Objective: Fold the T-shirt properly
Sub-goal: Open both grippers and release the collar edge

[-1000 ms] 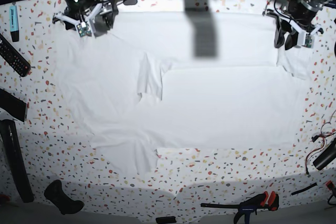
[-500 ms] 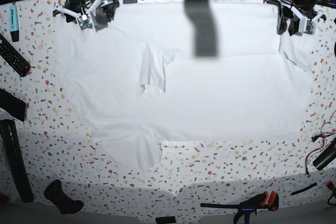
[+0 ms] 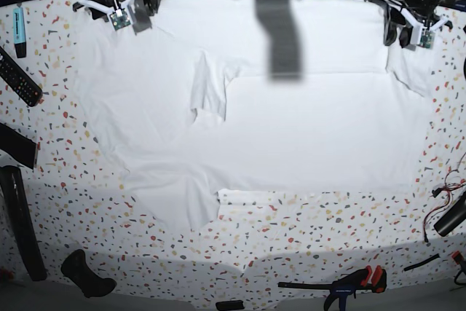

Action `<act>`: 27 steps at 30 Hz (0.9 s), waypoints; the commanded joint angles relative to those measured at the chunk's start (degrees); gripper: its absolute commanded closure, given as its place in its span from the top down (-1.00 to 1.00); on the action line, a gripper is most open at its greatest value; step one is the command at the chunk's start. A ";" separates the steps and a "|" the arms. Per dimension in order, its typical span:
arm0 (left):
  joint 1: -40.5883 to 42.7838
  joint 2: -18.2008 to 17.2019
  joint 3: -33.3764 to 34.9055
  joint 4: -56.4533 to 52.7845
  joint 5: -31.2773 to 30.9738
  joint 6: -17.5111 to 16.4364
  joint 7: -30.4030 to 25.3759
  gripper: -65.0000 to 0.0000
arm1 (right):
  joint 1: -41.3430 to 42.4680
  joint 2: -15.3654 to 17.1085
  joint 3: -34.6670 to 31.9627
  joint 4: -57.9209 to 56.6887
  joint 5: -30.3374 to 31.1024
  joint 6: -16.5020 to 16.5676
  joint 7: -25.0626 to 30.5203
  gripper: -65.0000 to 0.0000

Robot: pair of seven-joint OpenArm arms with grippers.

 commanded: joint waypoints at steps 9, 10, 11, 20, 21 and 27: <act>0.81 -0.37 -0.02 2.43 4.79 2.75 3.21 -0.48 | -1.07 0.44 -0.13 2.82 -1.22 -3.23 -4.48 0.05; 0.81 -0.37 -0.02 3.06 4.79 2.75 3.21 -0.48 | -1.07 0.44 -0.13 3.39 -1.22 -3.23 -4.68 0.05; 0.81 -0.37 -0.02 3.72 4.79 2.75 3.21 -0.48 | -1.07 0.44 -0.13 3.91 -1.22 -3.21 -4.72 0.05; 0.00 -0.37 -0.02 8.79 6.73 2.78 3.23 -0.48 | 2.95 0.26 -0.15 5.84 -1.05 -3.23 -4.87 0.05; -0.24 -0.39 -0.02 8.94 7.43 2.91 3.19 -0.48 | 4.07 0.09 -0.13 5.88 -1.01 -3.23 -4.87 0.05; -1.14 -0.37 -0.02 9.94 8.41 9.33 3.26 -0.48 | 9.81 -0.04 -0.15 6.03 -1.01 -3.23 -4.63 0.05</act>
